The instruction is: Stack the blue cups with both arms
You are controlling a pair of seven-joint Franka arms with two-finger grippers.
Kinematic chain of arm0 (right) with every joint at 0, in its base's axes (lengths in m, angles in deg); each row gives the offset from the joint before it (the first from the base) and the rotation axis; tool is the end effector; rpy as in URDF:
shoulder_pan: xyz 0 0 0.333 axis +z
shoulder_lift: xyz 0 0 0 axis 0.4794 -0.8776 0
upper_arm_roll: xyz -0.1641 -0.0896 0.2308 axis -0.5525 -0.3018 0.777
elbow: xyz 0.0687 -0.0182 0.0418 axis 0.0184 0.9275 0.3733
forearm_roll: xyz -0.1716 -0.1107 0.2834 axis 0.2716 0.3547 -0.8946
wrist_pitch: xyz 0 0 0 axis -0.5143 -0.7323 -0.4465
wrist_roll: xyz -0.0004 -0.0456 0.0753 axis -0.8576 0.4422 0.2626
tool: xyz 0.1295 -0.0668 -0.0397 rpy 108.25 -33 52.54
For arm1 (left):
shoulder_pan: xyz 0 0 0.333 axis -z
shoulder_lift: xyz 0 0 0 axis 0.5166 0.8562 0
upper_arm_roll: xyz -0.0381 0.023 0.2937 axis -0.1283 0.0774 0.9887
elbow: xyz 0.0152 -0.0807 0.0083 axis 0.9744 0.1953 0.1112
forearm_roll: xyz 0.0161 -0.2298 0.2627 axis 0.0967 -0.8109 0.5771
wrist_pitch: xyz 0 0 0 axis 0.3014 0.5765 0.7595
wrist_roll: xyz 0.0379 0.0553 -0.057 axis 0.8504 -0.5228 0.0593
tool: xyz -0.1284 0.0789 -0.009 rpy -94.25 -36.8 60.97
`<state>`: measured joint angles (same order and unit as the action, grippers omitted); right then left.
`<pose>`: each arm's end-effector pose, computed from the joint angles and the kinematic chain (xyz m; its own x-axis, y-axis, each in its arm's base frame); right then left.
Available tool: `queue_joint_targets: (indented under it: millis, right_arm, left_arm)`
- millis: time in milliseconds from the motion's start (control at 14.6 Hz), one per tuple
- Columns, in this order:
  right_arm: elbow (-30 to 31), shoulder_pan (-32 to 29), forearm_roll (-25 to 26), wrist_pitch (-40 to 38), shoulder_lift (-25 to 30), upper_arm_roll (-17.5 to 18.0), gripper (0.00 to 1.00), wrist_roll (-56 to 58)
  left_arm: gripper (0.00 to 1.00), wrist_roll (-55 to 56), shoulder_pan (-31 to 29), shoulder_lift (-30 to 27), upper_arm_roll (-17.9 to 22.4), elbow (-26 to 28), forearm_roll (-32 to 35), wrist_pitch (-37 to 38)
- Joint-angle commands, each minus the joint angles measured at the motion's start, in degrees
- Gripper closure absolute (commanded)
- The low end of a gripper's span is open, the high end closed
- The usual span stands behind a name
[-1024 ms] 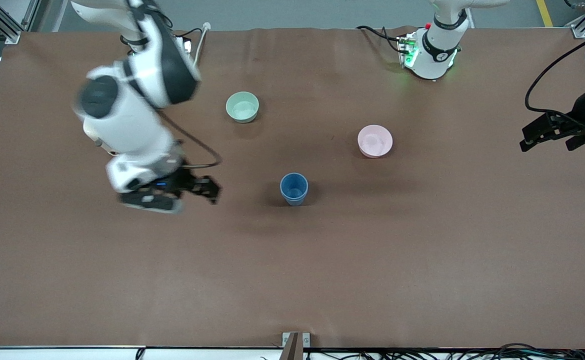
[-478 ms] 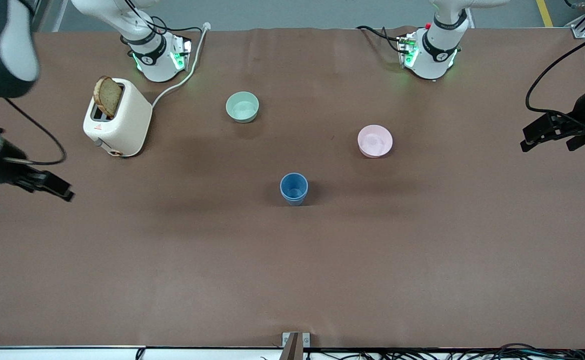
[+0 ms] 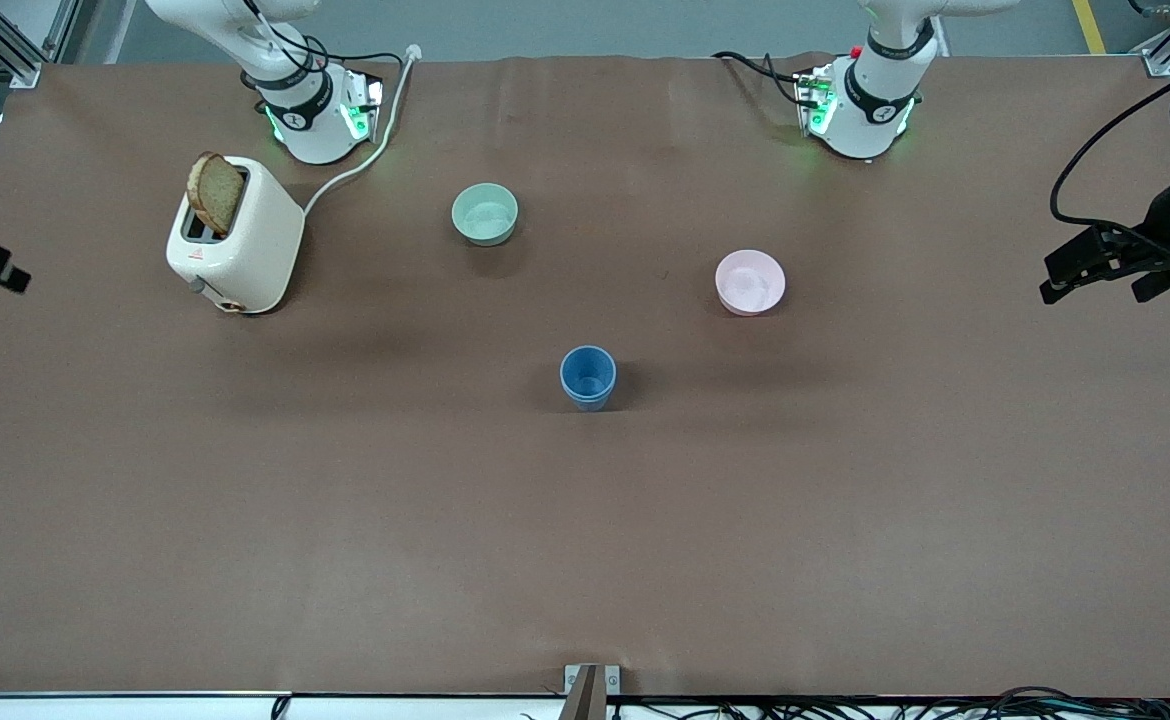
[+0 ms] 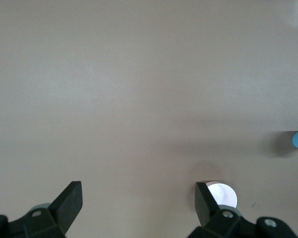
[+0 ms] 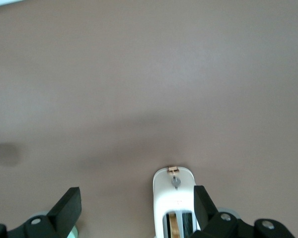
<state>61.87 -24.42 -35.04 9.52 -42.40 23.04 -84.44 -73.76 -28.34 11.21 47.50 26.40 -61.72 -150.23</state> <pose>0.5058 -0.0662 0.5952 0.9851 -0.1697 -0.0279 -0.1710 -0.9839 -0.0522 0.5308 -0.0320 0.5676 0.9980 0.0086 0.0622 0.0072 -0.9997 0.0235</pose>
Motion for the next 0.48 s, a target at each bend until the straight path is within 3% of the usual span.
queue_joint_targets:
  millis: [0, 205, 410]
  right_arm:
    - [1.4, -0.5, 3.2, -3.7, 4.1, 1.5, 0.00, 2.1]
    - [4.0, -0.7, 4.6, -4.9, 7.4, 1.6, 0.00, 4.7]
    - [2.6, -1.8, 4.7, -4.5, 7.1, 1.3, 0.00, 5.5]
  left_arm:
    - [0.00, -0.2, 0.0, -0.2, -0.4, -0.5, 0.4, -0.1]
    - [0.00, -0.2, 0.0, -0.2, -0.4, -0.7, 0.8, 0.0]
    - [0.00, -0.2, 0.1, -0.1, -0.3, -0.7, 1.1, 0.0]
